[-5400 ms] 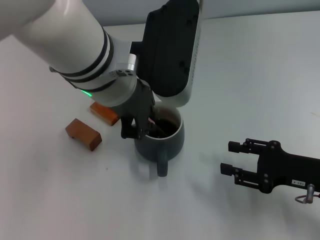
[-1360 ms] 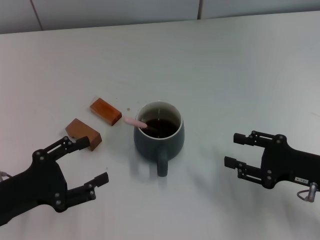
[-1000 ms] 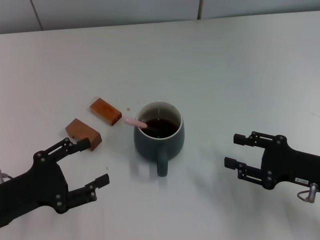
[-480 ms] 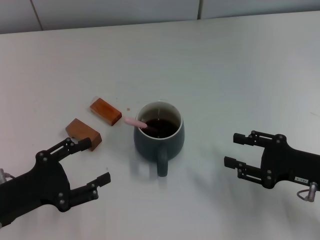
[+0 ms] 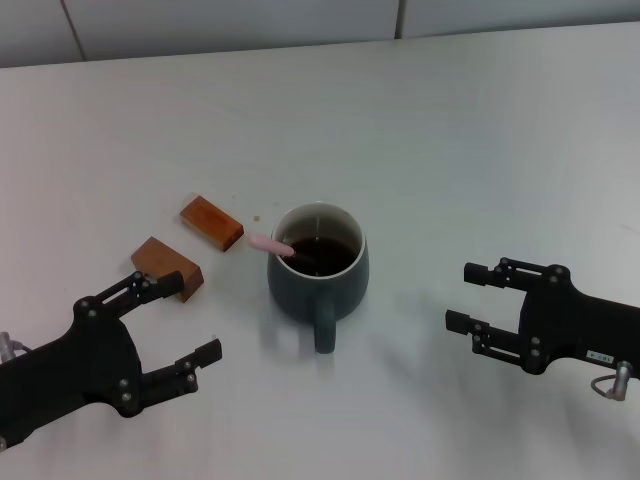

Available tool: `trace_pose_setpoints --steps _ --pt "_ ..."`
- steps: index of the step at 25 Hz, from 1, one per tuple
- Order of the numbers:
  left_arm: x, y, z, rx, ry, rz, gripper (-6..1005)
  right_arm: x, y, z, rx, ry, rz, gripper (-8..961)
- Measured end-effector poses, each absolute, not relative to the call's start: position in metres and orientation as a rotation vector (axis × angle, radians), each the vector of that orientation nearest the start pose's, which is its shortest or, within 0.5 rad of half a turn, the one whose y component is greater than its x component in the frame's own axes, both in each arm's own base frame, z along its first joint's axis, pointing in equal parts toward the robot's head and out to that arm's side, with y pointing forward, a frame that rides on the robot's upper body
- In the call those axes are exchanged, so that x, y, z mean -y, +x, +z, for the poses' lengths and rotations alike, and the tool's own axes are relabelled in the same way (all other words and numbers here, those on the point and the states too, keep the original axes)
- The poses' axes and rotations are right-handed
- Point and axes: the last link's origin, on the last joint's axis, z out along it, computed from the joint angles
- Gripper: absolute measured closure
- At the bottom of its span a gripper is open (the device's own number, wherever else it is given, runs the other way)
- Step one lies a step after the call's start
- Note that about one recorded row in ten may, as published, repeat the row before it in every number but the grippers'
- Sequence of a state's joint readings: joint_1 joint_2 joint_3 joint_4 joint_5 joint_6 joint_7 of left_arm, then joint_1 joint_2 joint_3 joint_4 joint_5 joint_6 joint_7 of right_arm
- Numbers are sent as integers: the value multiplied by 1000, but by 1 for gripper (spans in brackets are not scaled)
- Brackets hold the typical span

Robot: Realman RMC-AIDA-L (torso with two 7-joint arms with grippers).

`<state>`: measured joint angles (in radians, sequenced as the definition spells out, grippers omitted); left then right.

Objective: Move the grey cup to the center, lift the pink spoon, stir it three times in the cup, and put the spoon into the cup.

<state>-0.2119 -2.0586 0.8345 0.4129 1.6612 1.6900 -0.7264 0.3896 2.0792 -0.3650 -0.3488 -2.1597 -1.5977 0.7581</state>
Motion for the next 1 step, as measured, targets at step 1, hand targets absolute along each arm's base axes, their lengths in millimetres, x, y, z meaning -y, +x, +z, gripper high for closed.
trace_pose_setpoints --steps 1 --pt "-216 -320 -19 300 -2534 -919 165 -251 322 -33 -389 -2600 755 331"
